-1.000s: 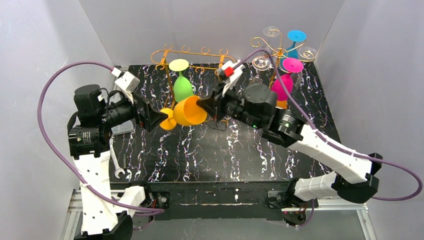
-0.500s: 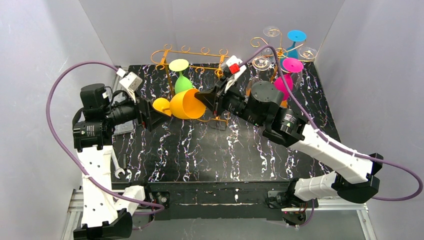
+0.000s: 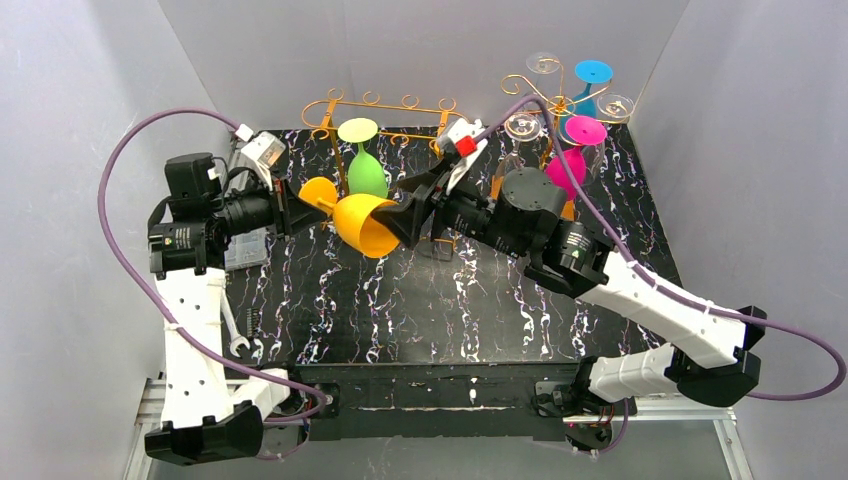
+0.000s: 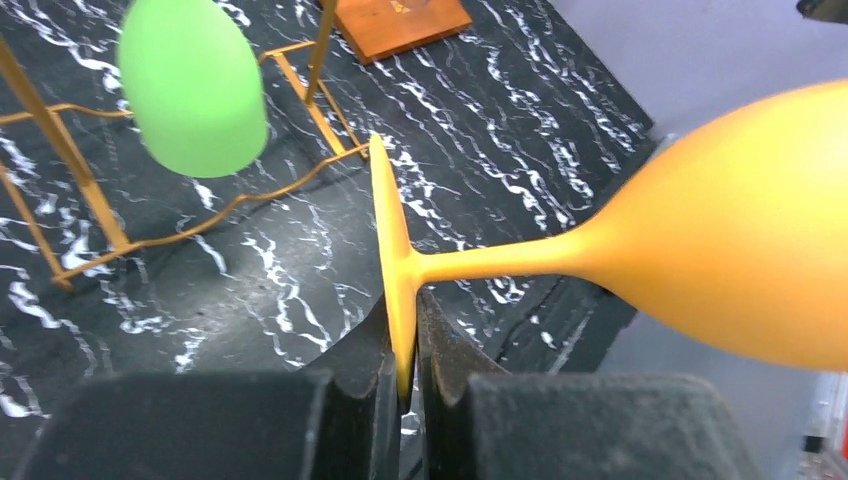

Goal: Place the wine glass upside down on the wine glass rack
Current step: Turn the wine glass upside down at the wine rack.

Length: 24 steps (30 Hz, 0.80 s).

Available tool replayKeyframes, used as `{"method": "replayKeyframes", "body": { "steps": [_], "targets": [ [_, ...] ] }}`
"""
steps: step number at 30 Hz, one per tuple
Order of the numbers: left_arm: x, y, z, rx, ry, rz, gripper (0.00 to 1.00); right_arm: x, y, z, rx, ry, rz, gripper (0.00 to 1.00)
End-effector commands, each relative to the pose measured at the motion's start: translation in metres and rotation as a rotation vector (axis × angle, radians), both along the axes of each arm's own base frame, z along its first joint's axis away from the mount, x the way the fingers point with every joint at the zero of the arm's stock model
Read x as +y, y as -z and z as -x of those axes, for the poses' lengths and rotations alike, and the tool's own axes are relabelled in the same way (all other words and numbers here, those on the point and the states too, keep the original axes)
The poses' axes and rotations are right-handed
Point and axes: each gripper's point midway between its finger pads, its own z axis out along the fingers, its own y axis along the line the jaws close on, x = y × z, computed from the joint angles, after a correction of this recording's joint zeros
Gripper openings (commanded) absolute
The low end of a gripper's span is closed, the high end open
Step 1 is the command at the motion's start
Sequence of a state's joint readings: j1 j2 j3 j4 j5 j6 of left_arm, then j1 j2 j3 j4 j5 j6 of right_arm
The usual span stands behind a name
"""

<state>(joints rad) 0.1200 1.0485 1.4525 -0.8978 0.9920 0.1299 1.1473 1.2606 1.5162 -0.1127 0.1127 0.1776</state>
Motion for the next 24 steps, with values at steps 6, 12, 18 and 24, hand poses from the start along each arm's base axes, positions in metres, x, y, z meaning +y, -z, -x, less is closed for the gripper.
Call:
{"method": "replayKeyframes", "body": {
  "steps": [6, 12, 18, 24],
  "targets": [
    [0.033, -0.034, -0.02, -0.555, 0.002, -0.397, 0.0, -0.015, 0.033, 0.008, 0.072, -0.003, 0.104, 0.98],
    [0.032, -0.039, -0.014, -0.936, 0.14, -0.62, 0.0, -0.023, 0.047, 0.022, 0.074, -0.063, 0.2, 0.98],
    [0.023, -0.051, -0.003, -1.126, 0.214, -0.682, 0.0, 0.009, 0.039, 0.035, 0.111, -0.197, 0.144, 0.98],
    [0.034, -0.054, -0.014, -1.16, 0.168, -0.764, 0.0, 0.023, 0.059, 0.047, 0.105, -0.311, 0.243, 0.98]
  ]
}}
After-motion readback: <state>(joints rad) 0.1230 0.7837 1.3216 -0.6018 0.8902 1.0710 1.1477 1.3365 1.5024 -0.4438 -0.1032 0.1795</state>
